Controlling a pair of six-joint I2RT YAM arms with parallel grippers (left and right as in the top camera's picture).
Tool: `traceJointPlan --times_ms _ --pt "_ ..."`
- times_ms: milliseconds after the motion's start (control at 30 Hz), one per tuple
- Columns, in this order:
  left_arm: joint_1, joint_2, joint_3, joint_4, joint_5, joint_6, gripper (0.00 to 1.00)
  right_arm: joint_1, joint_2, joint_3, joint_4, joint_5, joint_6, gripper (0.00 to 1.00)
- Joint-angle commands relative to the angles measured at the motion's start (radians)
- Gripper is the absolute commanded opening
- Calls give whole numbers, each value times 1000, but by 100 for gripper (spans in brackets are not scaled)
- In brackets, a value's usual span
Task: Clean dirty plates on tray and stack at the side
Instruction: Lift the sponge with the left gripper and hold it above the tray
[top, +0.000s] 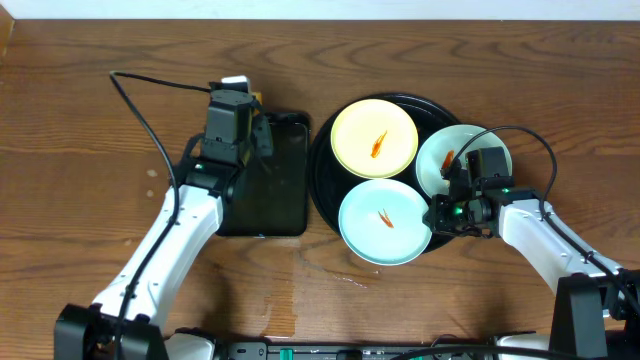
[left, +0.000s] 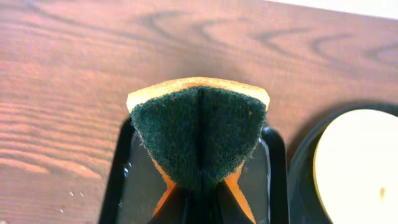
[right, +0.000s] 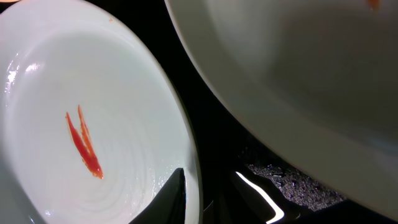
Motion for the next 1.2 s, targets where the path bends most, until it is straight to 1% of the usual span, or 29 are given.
traceJointPlan --times_ms 0,300,1167 --pt "2 -34 -2 11 -40 17 8 18 4 -1 6 0 2 14" --pt "2 -40 -2 -14 -39 17 7 18 4 -1 11 -1 2 14" --pt "2 -40 -2 -18 -39 16 8 18 4 -1 11 0 2 14"
